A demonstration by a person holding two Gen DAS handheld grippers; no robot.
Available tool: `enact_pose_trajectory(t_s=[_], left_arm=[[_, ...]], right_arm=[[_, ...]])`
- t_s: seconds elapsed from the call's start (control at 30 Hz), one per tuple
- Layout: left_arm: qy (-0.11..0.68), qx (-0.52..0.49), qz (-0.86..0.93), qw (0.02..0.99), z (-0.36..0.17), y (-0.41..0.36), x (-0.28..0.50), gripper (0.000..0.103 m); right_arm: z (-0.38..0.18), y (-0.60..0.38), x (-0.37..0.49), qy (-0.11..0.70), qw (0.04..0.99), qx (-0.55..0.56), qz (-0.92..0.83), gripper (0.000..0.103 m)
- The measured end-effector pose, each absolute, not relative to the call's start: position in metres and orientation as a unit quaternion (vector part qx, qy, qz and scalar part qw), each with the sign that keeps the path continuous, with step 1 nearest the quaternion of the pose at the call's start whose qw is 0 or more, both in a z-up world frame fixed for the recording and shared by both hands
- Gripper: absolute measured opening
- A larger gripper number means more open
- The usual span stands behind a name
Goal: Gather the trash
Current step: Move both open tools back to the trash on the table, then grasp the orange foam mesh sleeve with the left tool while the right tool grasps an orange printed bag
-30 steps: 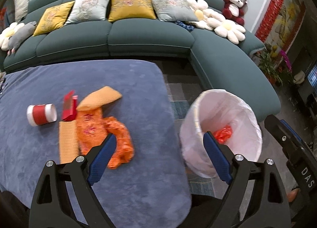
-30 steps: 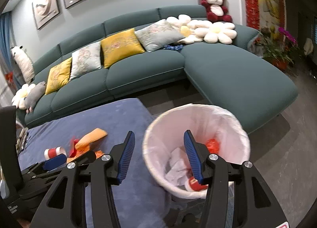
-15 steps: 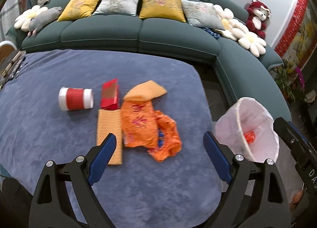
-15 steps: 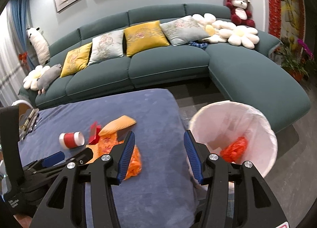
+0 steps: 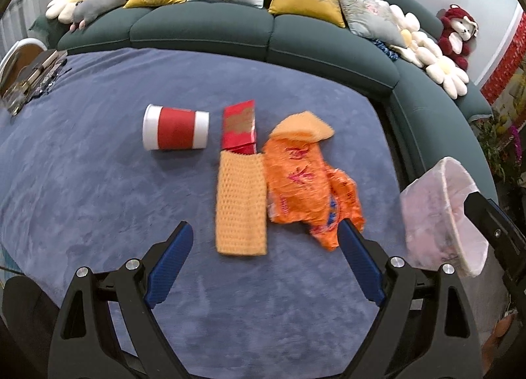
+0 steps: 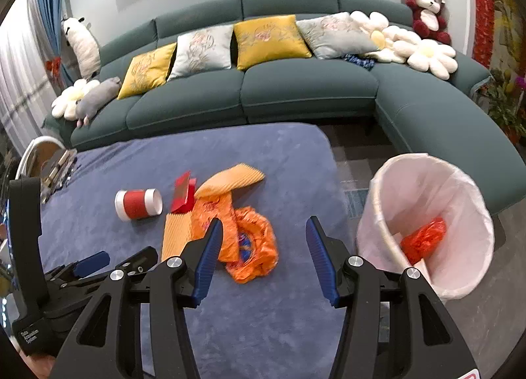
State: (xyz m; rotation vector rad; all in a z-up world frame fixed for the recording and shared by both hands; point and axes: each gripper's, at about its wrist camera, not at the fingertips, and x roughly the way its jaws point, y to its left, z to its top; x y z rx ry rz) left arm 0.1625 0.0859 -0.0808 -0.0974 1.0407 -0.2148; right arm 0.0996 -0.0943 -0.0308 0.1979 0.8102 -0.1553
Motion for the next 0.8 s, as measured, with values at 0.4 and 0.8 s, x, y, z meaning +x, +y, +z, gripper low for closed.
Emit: enact_pose_trajectory(t_s=[0.4, 0.8], left_arm=[[0.539, -0.038, -0.094, 0.836, -0.127, 0.093, 0.184, 0.085], [0.581, -0.03, -0.076, 0.81, -0.174, 0.088, 0.212, 0.085]], right_arm=[[-0.074, -0.072, 0.137, 0.443, 0.889, 0.097, -0.056, 0.051], [-0.126, -0.061, 0.19, 0.491, 0.864, 0.099, -0.042, 0.051]])
